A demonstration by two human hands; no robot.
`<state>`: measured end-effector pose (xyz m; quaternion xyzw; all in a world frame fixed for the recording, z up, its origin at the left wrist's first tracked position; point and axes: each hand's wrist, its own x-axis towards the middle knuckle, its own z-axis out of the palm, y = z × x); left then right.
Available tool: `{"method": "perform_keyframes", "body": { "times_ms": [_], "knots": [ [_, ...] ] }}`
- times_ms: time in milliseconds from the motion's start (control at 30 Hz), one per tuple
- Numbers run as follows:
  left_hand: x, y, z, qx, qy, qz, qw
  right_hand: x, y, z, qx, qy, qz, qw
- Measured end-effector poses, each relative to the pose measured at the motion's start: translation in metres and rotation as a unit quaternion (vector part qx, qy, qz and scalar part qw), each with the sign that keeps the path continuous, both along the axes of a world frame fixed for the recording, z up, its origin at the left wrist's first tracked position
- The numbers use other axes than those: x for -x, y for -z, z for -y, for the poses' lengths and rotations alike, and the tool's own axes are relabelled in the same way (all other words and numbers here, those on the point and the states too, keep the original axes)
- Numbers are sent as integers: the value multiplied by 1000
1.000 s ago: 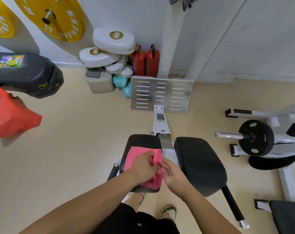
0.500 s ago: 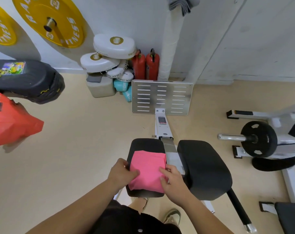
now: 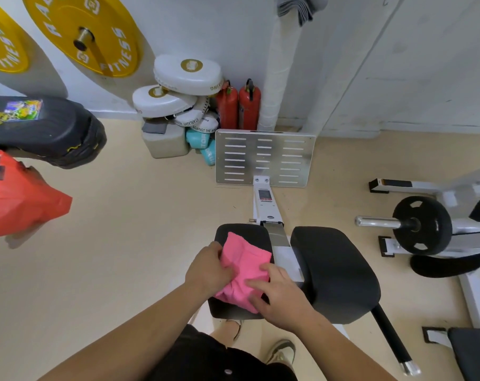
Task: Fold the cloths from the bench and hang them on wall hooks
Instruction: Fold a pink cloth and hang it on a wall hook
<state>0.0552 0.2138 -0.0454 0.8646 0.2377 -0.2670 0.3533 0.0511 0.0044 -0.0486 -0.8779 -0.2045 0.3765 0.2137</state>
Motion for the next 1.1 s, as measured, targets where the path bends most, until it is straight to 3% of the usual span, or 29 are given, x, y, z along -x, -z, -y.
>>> {"method": "perform_keyframes", "body": {
  "times_ms": [67, 133, 267, 400, 600, 700, 800, 900, 1033, 1100],
  "knots": [
    [0, -7, 6, -31, 54, 36, 997, 3, 4, -2, -16, 17, -19, 1000],
    [5, -11, 19, -41, 107, 53, 992, 3, 5, -1, -54, 98, -28, 993],
    [17, -8, 49, 4, 146, 73, 987, -3, -9, 11, -114, 278, -149, 942],
    [13, 4, 63, 24, 162, 66, 984, 0, -23, 18, -111, 292, -188, 931],
    [9, 17, 56, -19, 9, -16, 1000, 19, -30, 24, -97, 305, -189, 928],
    [7, 27, 60, -35, 67, -37, 996, 30, -38, 30, -88, 317, -152, 932],
    [1, 19, 66, -4, 157, 7, 988, 39, -51, 41, -79, 364, -117, 921],
    [4, -5, 68, 19, 287, 80, 954, 52, -67, 58, -77, 370, -61, 924],
    [29, -60, 64, 53, 431, 229, 871, 67, -105, 68, -23, 239, 81, 967],
    [48, -89, 60, 52, 470, 279, 836, 84, -128, 69, -34, 213, 82, 973]
  ]
}}
